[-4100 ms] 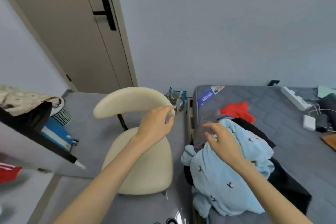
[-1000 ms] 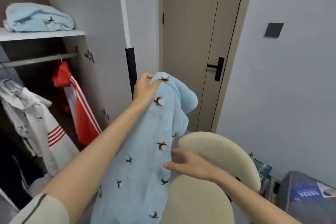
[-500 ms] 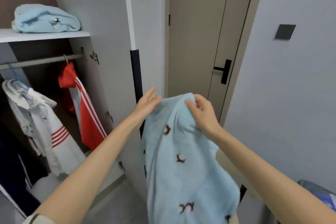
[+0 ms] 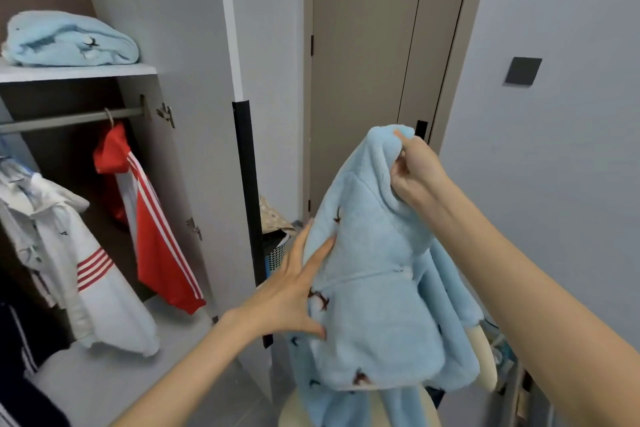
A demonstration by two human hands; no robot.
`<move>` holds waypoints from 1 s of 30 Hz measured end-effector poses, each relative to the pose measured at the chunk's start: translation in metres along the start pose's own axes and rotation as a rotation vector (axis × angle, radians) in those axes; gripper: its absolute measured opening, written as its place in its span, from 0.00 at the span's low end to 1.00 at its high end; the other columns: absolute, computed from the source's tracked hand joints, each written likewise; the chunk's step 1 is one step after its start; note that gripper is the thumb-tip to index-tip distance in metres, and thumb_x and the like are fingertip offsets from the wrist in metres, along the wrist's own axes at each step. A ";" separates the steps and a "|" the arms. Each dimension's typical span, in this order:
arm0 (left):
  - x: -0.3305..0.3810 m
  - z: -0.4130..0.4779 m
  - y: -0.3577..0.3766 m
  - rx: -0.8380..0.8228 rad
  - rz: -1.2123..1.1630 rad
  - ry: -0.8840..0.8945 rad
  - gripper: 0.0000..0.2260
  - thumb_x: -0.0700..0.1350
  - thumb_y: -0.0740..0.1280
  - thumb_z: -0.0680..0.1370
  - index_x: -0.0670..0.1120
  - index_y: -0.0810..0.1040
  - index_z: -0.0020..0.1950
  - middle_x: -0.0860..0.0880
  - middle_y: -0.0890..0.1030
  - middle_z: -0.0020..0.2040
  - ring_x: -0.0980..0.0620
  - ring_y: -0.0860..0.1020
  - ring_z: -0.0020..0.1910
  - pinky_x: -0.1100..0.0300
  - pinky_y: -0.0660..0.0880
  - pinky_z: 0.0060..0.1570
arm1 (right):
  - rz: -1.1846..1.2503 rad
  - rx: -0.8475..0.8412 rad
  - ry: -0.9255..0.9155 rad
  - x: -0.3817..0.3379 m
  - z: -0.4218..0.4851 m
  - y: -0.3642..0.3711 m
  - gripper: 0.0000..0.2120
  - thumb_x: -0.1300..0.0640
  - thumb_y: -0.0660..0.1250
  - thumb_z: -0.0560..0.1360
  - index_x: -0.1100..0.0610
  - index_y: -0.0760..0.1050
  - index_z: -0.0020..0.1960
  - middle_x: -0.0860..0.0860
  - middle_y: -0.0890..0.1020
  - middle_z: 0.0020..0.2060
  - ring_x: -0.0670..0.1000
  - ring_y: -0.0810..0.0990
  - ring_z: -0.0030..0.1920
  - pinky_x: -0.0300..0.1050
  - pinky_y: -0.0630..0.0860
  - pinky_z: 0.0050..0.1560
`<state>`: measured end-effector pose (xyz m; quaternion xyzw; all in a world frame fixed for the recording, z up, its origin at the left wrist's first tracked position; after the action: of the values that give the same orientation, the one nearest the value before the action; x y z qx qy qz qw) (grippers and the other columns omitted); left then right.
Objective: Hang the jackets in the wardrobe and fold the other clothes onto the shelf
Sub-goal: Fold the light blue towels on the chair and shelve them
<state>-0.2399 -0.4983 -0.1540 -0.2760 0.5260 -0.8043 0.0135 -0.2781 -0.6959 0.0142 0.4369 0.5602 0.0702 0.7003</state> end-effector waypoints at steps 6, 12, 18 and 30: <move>-0.026 0.002 0.003 0.243 0.181 0.192 0.54 0.44 0.79 0.67 0.66 0.44 0.76 0.46 0.40 0.79 0.46 0.52 0.77 0.49 0.66 0.68 | 0.475 -0.084 0.185 -0.033 -0.013 -0.011 0.14 0.74 0.62 0.64 0.60 0.71 0.45 0.48 0.74 0.45 0.40 0.75 0.57 0.34 0.71 0.62; -0.013 0.024 -0.040 0.517 0.039 0.212 0.30 0.30 0.69 0.73 0.61 0.74 0.65 0.55 0.76 0.58 0.56 0.76 0.56 0.51 0.78 0.50 | 0.182 0.170 0.042 -0.039 -0.003 -0.054 0.09 0.71 0.56 0.79 0.62 0.72 0.47 0.51 0.76 0.32 0.44 0.77 0.30 0.35 0.77 0.35; 0.023 0.056 -0.069 0.441 -0.158 -0.108 0.14 0.43 0.64 0.67 0.63 0.80 0.42 0.71 0.79 0.39 0.66 0.79 0.43 0.71 0.73 0.42 | -0.675 -0.062 0.071 0.001 -0.017 -0.093 0.16 0.62 0.63 0.80 0.55 0.70 0.67 0.51 0.76 0.52 0.50 0.77 0.46 0.45 0.75 0.49; 0.031 0.068 -0.060 0.333 -0.362 -0.362 0.10 0.36 0.68 0.68 0.53 0.81 0.37 0.56 0.82 0.35 0.61 0.78 0.38 0.69 0.73 0.38 | -1.429 -0.330 -0.134 0.090 -0.080 -0.096 0.13 0.64 0.64 0.73 0.55 0.65 0.53 0.46 0.75 0.42 0.49 0.75 0.43 0.34 0.69 0.37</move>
<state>-0.2188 -0.5384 -0.0700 -0.4979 0.3182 -0.8067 0.0087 -0.3505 -0.6587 -0.1163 -0.1423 0.6466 -0.3468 0.6644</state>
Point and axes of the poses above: each hand's wrist, its own z-axis towards the middle knuckle, its own y-axis out of the palm, x = y × z, the point moved 2 cm from there along z, towards the middle knuckle
